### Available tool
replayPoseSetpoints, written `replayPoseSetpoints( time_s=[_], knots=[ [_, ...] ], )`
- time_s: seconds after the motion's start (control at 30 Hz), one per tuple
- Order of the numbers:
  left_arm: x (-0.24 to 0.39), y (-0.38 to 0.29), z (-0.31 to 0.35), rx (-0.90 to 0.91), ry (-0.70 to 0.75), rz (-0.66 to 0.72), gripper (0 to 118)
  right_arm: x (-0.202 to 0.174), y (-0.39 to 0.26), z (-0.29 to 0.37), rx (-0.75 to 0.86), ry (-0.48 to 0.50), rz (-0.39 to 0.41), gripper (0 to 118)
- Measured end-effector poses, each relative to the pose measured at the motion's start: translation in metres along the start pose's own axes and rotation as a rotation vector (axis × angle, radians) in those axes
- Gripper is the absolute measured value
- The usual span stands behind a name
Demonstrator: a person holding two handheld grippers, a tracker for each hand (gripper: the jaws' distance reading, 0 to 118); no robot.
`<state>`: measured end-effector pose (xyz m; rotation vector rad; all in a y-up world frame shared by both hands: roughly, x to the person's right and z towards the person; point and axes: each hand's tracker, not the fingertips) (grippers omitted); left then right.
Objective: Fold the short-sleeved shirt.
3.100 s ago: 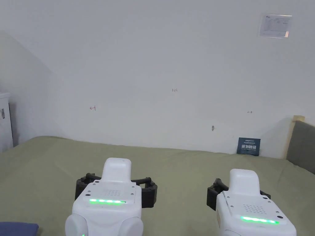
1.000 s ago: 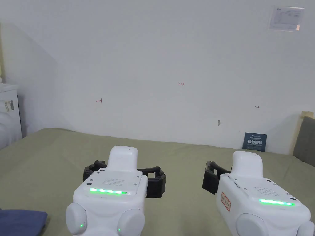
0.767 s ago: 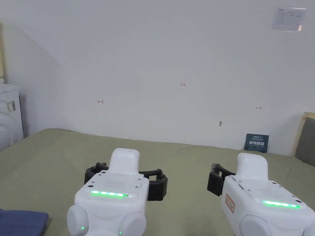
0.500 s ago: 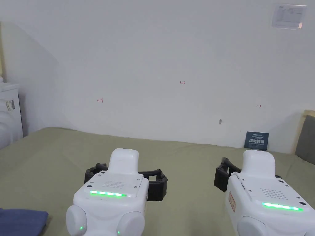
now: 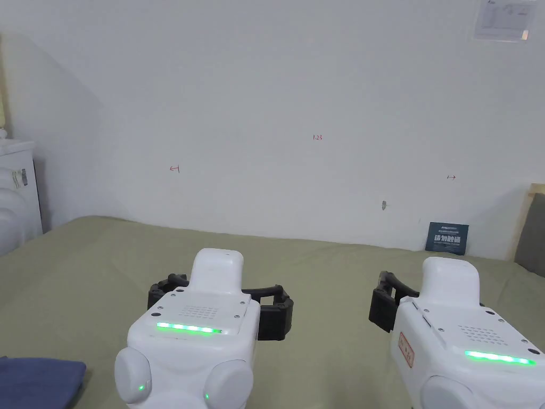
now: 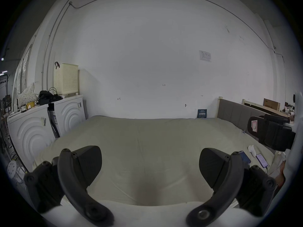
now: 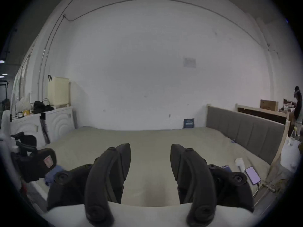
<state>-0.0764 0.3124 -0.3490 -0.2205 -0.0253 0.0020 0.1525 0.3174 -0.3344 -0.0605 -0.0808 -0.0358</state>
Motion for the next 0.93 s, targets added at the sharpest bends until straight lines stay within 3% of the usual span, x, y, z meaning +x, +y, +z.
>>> replayPoseSetpoints(
  time_s=[0.07, 0.1, 0.23, 0.4, 0.53, 0.77, 0.83, 0.93],
  knots=[
    [-0.002, 0.001, 0.000, 0.000, -0.005, 0.006, 118, -0.007, 0.000, 0.000, 0.012, -0.112, 0.088, 62],
    [-0.002, 0.002, 0.001, 0.001, -0.006, 0.006, 118, -0.009, 0.002, -0.002, -0.006, -0.123, 0.118, 62],
    [-0.005, 0.005, 0.002, 0.010, 0.004, 0.013, 118, -0.010, 0.007, -0.003, -0.090, -0.038, 0.030, 62],
    [-0.005, 0.005, 0.002, 0.009, 0.013, 0.010, 118, -0.013, 0.011, -0.006, -0.166, -0.063, 0.013, 62],
    [-0.005, 0.003, -0.001, 0.000, 0.011, 0.014, 118, -0.008, 0.014, -0.009, -0.166, -0.055, -0.047, 62],
    [-0.006, 0.001, -0.009, -0.024, 0.023, 0.026, 118, -0.009, 0.011, -0.012, -0.176, -0.052, 0.018, 62],
    [-0.005, 0.001, -0.010, -0.026, 0.026, 0.028, 118, -0.011, 0.009, -0.010, -0.176, -0.024, 0.016, 62],
    [-0.004, 0.001, -0.011, -0.027, 0.009, 0.033, 118, -0.013, 0.006, -0.010, -0.189, 0.052, -0.049, 62]
  ],
)
